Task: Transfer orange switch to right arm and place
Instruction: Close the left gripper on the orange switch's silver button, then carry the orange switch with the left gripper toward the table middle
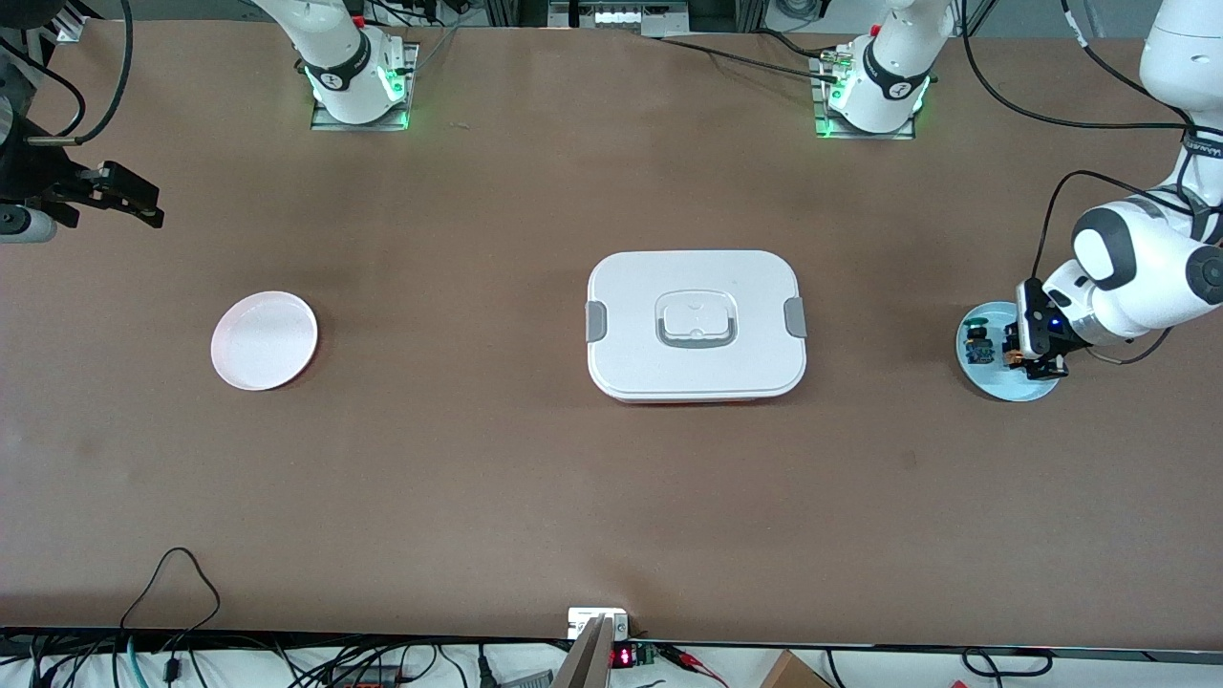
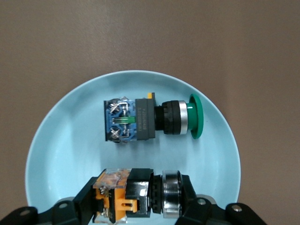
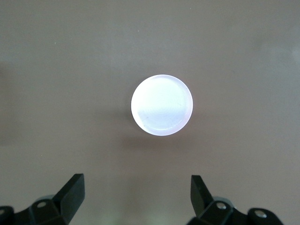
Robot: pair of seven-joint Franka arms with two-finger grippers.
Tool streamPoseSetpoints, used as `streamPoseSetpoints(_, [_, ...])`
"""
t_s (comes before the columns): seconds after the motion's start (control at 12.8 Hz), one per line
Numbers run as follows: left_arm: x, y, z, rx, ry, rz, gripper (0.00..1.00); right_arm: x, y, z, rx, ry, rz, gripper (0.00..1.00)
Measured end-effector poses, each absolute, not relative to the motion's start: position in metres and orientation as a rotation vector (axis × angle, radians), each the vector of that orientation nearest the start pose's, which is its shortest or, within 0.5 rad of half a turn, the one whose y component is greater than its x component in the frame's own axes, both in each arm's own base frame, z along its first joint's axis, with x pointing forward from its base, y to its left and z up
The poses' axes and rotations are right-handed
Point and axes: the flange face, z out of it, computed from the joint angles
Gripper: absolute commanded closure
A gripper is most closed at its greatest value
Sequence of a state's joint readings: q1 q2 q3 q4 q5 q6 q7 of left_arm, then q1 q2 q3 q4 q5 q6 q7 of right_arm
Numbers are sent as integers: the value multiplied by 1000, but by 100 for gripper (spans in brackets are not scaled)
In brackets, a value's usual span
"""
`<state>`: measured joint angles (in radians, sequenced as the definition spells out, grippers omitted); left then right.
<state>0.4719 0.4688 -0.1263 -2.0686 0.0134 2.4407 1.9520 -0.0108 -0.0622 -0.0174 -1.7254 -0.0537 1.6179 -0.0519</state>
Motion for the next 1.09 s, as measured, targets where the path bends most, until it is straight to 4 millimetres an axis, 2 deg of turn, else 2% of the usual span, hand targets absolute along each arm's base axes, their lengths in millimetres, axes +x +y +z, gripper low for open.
streamPoseSetpoints(0.16, [566, 198, 221, -2294, 2356, -26, 100, 535, -21, 590, -3191, -44, 76, 0])
streamPoseSetpoints(0.31, [581, 192, 249, -2414, 2395, -89, 100, 535, -21, 590, -3191, -44, 75, 0])
streamPoseSetpoints(0.47, [587, 173, 266, -2538, 2470, -244, 100, 535, -21, 590, -3191, -44, 75, 0])
streamPoseSetpoints(0.7, [596, 111, 279, -2688, 2645, -558, 100, 536, -21, 588, -3191, -44, 83, 0])
streamPoseSetpoints(0.86, [609, 56, 272, -2745, 2827, -811, 100, 537, -21, 586, -3191, -47, 87, 0])
streamPoseSetpoints(0.94, [617, 25, 266, -2767, 2891, -992, 100, 538, -21, 586, -3191, -53, 86, 0])
streamPoseSetpoints(1.09, [627, -36, 264, -2731, 3002, -1271, 100, 540, -21, 587, -3190, -56, 83, 0])
